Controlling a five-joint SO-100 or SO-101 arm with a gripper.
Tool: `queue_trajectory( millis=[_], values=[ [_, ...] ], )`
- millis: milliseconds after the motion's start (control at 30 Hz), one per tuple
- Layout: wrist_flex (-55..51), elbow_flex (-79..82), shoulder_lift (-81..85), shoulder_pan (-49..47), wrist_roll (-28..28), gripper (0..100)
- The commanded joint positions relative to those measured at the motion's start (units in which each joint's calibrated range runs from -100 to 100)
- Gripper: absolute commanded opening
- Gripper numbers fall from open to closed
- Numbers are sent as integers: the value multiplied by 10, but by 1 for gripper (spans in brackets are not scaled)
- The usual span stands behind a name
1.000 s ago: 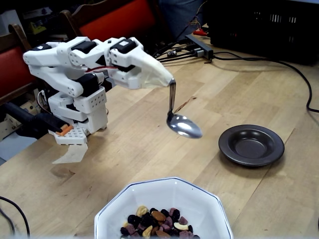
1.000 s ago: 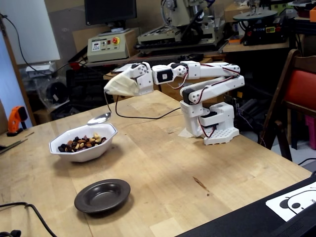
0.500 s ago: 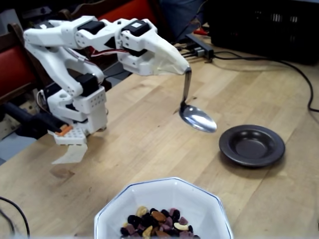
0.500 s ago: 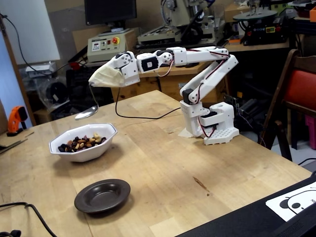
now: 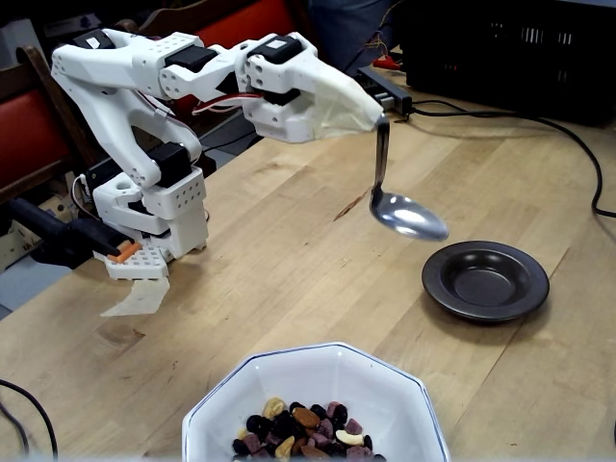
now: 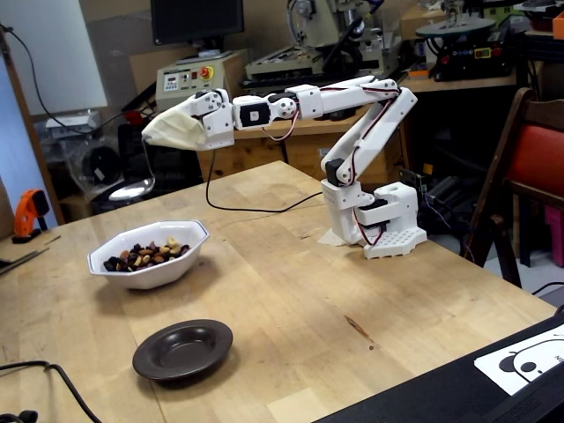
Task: Use spoon to transfer food from the white bowl to brown plate
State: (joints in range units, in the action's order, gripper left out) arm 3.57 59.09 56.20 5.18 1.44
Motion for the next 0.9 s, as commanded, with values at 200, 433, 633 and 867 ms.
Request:
queue_trajectory(
  millis=[200,433,633,867],
  values=[
    [77,84,12,5,19,3],
    [102,126,12,5,76,3],
    [103,129,4,6,80,3],
    [103,128,4,27,77,3]
  ],
)
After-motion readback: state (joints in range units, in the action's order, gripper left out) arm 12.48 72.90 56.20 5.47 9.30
